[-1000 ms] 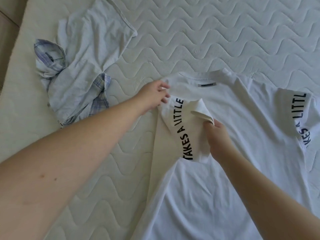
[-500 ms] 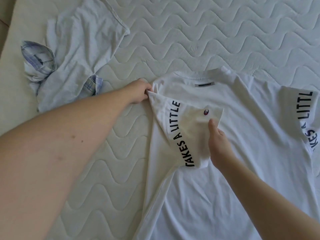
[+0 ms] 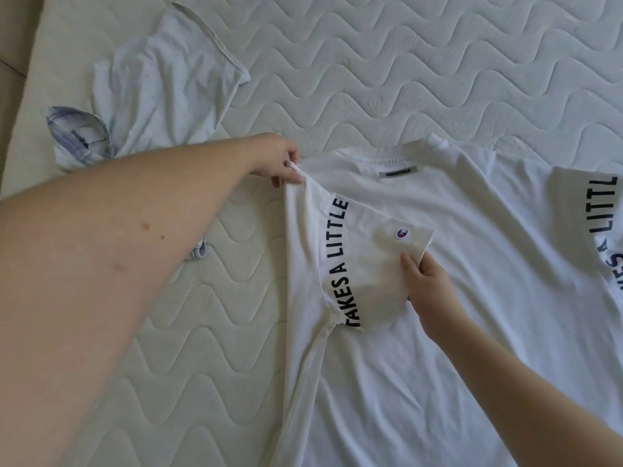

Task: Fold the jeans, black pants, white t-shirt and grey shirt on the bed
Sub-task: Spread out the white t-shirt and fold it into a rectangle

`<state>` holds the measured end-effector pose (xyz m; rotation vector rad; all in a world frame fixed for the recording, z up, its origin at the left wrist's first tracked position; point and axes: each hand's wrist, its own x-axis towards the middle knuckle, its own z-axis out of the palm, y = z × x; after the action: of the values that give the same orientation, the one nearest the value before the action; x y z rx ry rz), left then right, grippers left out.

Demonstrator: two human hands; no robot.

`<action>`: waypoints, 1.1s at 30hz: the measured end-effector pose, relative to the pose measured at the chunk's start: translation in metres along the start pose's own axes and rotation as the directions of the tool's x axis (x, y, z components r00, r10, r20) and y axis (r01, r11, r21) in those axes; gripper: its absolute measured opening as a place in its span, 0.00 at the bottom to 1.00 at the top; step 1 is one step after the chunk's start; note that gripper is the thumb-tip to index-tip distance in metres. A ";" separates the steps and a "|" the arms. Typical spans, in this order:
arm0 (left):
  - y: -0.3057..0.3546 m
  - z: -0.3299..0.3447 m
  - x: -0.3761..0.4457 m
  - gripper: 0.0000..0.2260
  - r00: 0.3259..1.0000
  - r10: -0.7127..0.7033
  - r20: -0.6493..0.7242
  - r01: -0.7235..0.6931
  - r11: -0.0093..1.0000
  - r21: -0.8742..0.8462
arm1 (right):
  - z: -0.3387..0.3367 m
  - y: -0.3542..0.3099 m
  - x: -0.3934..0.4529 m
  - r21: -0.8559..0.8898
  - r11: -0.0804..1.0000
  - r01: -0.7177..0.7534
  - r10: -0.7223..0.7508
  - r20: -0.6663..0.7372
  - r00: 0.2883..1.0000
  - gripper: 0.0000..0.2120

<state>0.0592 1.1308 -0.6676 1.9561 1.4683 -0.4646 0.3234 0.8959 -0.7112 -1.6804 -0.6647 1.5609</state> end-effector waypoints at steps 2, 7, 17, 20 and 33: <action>0.002 -0.002 0.002 0.15 0.998 0.016 0.068 -0.017 1.000 0.022 | -0.004 0.003 0.003 0.052 0.998 -0.036 0.036 0.003 0.999 0.10; -0.002 -0.010 0.008 0.16 0.975 0.049 0.217 -0.075 0.991 0.110 | -0.011 0.009 0.007 0.022 0.996 -0.085 0.082 0.109 0.991 0.10; 0.022 -0.021 0.018 0.13 0.995 -0.014 0.102 -0.023 0.935 0.354 | -0.026 0.015 -0.009 0.026 0.998 0.054 -0.052 -0.079 0.996 0.15; 0.028 -0.006 0.022 0.17 0.999 -0.031 -0.017 0.035 0.894 0.447 | -0.036 0.019 -0.009 -0.021 0.999 0.032 -0.035 -0.185 0.982 0.10; 0.013 0.014 0.010 0.13 0.997 -0.080 0.019 0.080 0.997 -0.019 | -0.051 0.014 -0.002 -0.382 0.921 -0.076 0.064 -0.045 0.997 0.13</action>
<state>0.0763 1.1266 -0.6807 1.8785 1.5382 -0.5001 0.3718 0.8775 -0.7214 -2.0300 -0.9513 1.5190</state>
